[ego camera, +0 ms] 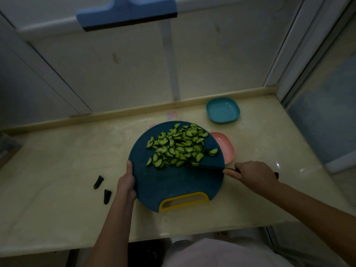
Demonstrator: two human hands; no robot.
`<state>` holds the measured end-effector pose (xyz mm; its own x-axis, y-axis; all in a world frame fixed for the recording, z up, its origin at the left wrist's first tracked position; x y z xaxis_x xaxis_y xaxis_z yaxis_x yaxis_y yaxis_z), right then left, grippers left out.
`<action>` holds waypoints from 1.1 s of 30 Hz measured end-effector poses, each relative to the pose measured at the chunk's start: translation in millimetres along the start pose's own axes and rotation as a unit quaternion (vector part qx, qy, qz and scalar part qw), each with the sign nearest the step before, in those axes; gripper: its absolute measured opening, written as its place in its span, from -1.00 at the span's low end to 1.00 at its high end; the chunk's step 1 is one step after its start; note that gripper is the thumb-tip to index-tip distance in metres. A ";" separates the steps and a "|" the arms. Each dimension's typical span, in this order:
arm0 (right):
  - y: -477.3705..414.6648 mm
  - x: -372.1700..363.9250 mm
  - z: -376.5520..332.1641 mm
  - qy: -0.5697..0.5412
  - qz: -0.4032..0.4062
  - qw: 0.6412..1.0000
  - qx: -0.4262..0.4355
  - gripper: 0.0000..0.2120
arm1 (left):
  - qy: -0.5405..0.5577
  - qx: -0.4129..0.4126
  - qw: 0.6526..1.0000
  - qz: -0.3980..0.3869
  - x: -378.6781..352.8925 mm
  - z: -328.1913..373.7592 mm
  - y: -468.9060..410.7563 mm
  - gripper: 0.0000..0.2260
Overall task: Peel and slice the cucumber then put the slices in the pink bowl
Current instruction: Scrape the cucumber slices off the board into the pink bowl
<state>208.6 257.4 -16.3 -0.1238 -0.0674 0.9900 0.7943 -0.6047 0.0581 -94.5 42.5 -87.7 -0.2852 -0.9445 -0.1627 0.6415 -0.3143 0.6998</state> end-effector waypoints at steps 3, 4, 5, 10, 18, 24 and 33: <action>0.4 -5.1 10.4 0.030 0.010 0.999 -0.009 -0.20 | 0.006 -0.002 1.000 0.010 3.0 -1.5 -3.9 -0.45; 0.0 -5.2 14.4 0.037 0.009 0.999 -0.010 -0.19 | 0.005 -0.003 1.000 0.014 4.1 -1.1 -4.0 -0.47; -0.5 -5.2 19.3 0.046 0.003 0.999 -0.010 -0.21 | 0.004 -0.005 1.000 0.016 5.1 -1.1 -5.2 -0.48; -3.7 -4.9 41.1 0.086 -0.026 0.996 0.004 -0.18 | -0.004 -0.010 0.999 0.031 10.0 3.3 -5.1 -0.51; -11.1 -4.3 62.9 0.087 -0.078 0.993 -0.024 -0.50 | -0.020 0.016 1.000 0.013 14.1 6.2 -6.9 -0.47; -6.9 -11.4 75.4 0.042 -0.097 0.992 -0.073 -0.40 | -0.034 0.007 0.999 0.028 24.1 10.9 -9.4 -0.44; 4.5 -10.9 83.1 -0.084 -0.147 0.975 -0.144 -0.39 | -0.064 0.017 0.998 0.013 29.2 19.1 -12.2 -0.30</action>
<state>262.9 321.4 -16.2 -0.2034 0.2591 0.9442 0.5354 -0.7779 0.3288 -124.2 20.5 -87.7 -0.3588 -0.9318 -0.0550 0.6262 -0.2840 0.7261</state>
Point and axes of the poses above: each hand's wrist, its own y-axis away from the middle knuckle, its own x-axis out of the back of the hand, z = x × y, the point moved 6 cm from there along -y, towards the middle knuckle, and after that the axes turned 14 degrees about y, right-handed, at the moved point
